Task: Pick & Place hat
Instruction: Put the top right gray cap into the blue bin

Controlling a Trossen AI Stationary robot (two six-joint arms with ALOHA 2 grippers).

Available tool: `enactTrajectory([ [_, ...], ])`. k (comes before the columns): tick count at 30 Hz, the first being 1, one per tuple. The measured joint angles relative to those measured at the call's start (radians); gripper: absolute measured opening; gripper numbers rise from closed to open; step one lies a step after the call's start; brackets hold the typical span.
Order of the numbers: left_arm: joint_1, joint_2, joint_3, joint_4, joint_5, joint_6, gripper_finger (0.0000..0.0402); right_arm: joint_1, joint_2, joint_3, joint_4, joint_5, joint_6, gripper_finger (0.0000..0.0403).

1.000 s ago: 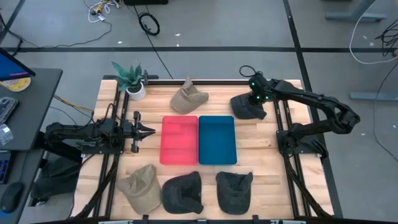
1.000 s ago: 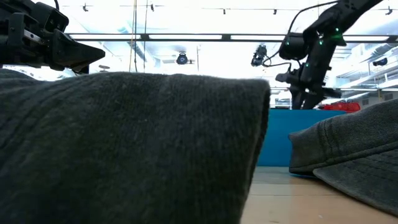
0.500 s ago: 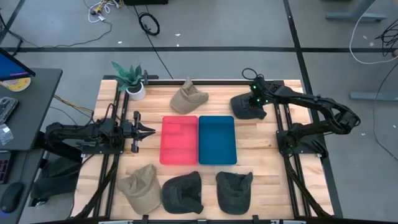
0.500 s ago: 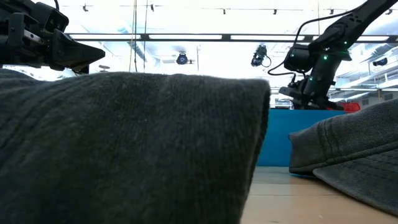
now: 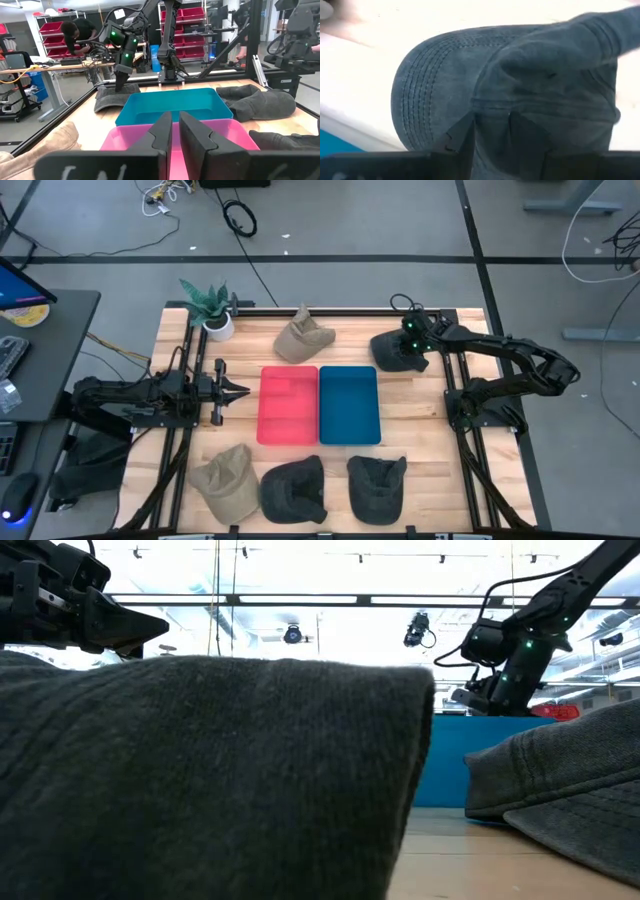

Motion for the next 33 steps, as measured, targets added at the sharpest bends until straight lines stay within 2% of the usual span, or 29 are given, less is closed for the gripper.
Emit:
enactTrajectory([
  [6,0.0,0.0,0.0,0.0,0.0,0.0,0.0039,0.0,0.0,-0.026,0.054,0.0,-0.049,0.0123],
  [19,0.0,0.0,0.0,0.0,0.0,0.0,0.0039,0.0,0.0,-0.031,0.128,0.0,-0.011,0.0123],
  [33,0.0,0.0,0.0,0.0,0.0,0.0,0.0039,0.0,0.0,-0.031,0.121,-0.001,-0.008,0.0123],
])
